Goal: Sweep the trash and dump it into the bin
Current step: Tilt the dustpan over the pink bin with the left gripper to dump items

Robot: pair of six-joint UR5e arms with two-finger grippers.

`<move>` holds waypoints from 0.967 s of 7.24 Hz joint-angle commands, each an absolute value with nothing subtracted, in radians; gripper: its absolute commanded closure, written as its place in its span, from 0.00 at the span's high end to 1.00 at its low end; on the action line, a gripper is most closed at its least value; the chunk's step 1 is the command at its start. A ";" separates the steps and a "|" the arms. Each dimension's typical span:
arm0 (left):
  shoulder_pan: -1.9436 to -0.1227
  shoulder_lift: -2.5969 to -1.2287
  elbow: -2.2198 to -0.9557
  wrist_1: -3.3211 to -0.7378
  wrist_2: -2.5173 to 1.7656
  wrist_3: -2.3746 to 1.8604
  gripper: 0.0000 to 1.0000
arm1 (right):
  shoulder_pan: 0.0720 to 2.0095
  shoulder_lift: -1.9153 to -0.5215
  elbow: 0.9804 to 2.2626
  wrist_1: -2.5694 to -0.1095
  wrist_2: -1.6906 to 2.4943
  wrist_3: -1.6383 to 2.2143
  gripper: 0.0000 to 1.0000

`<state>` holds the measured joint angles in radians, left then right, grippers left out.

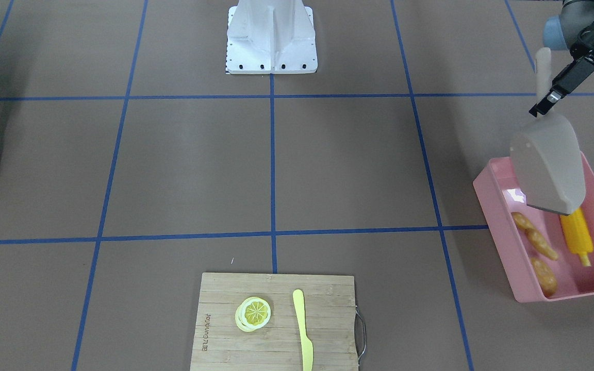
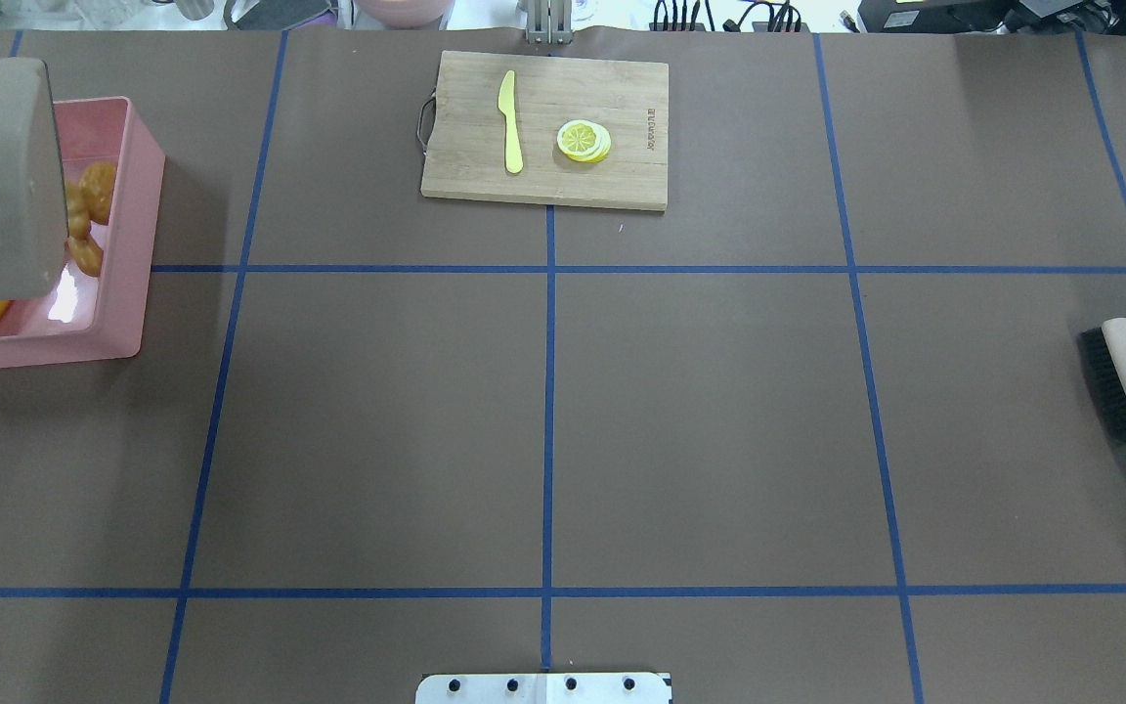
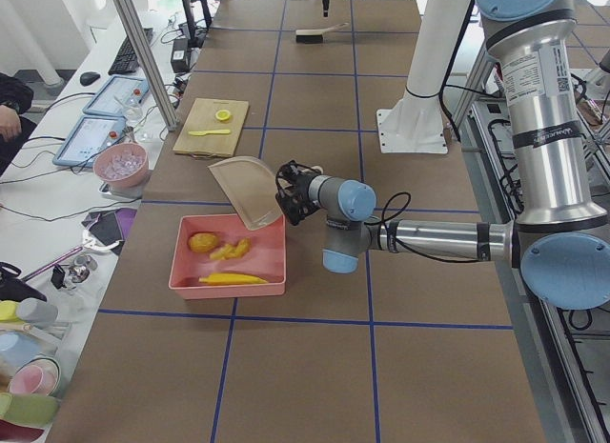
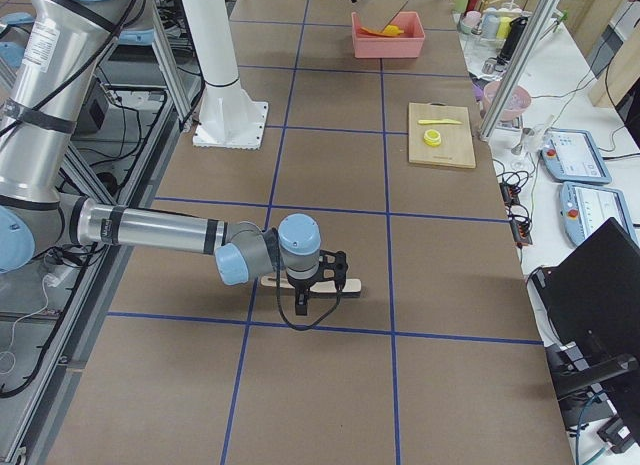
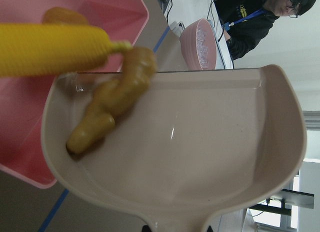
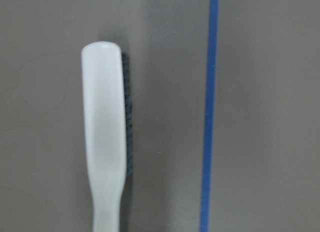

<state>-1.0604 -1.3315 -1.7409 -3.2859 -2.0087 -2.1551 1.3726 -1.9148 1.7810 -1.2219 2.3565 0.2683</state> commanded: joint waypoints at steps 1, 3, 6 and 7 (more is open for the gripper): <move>-1.061 -1.331 -1.743 -3.286 -2.009 -2.161 0.00 | 1.579 -1.776 1.761 -1.613 2.339 -0.104 1.00; -1.062 -1.331 -1.743 -3.286 -2.010 -2.163 0.00 | 1.673 -1.642 1.664 -1.794 2.320 -0.166 1.00; -1.063 -1.330 -1.752 -3.300 -2.000 -1.799 0.00 | 1.701 -1.637 1.650 -1.790 2.252 -0.152 1.00; -1.063 -1.328 -1.749 -3.300 -2.005 -1.579 0.00 | 1.701 -1.643 1.652 -1.787 2.237 -0.152 1.00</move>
<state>-1.0628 -1.3297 -1.7501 -3.2983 -2.0023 -1.8340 1.6990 -1.6375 1.6487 -1.7906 2.2663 -0.1558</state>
